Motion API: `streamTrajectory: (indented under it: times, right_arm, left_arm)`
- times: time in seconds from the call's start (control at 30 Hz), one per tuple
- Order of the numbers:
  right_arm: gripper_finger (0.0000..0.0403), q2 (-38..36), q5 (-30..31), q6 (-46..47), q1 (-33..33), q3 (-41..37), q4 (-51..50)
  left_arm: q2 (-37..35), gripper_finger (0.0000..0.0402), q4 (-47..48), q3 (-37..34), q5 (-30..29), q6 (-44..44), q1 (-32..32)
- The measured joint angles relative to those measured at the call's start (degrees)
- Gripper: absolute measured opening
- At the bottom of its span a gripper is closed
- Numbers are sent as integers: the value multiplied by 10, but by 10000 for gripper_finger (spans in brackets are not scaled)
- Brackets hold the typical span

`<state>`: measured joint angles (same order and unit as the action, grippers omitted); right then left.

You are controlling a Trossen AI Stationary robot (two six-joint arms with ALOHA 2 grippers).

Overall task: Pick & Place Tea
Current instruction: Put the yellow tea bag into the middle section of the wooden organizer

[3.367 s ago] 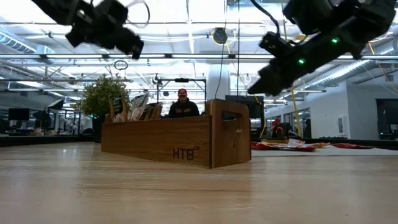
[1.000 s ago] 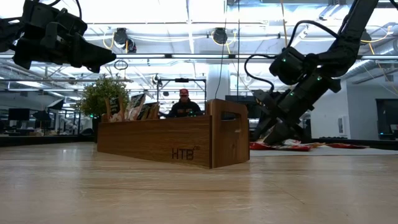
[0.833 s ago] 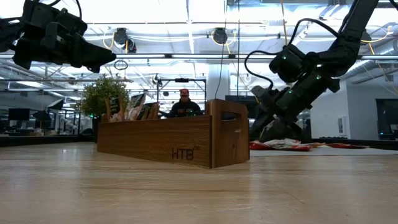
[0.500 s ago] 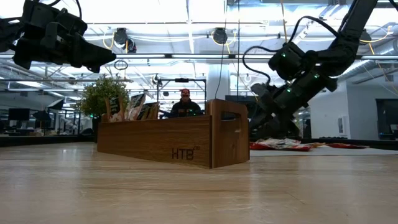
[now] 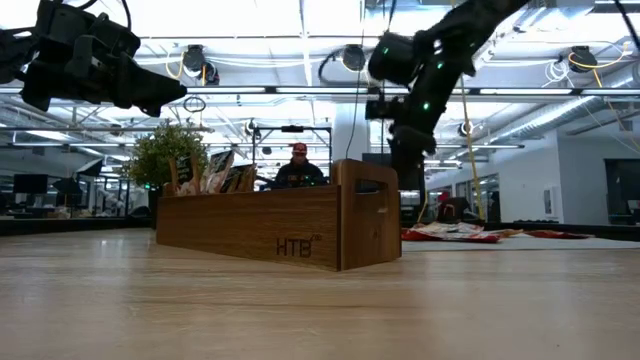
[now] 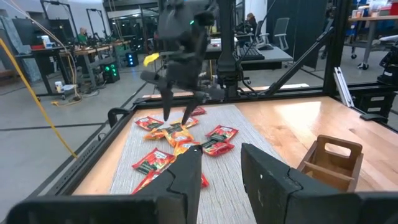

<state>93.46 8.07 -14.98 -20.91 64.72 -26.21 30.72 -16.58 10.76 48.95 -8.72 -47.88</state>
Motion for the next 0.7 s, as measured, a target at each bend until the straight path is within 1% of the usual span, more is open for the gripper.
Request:
streamTrajectory:
  times: [0.2,0.3,0.4,0.53,0.6,0.7]
  right_arm:
    - [167,82,-80,18,-2,4,-10]
    - [173,110,-99,37,0,4,-11]
    - [183,122,-97,42,-1,5,-14]
    - [189,135,-54,42,1,6,-21]
    - [183,138,-48,40,1,6,-26]
    - [159,139,-41,50,1,5,-24]
  left_arm:
    - [0,118,-1,0,0,0,0]
    - [0,118,-1,0,0,0,0]
    - [0,118,0,0,0,0,0]
    - [0,118,0,0,0,0,0]
    - [0,118,0,0,0,0,0]
    - [0,118,0,0,0,0,0]
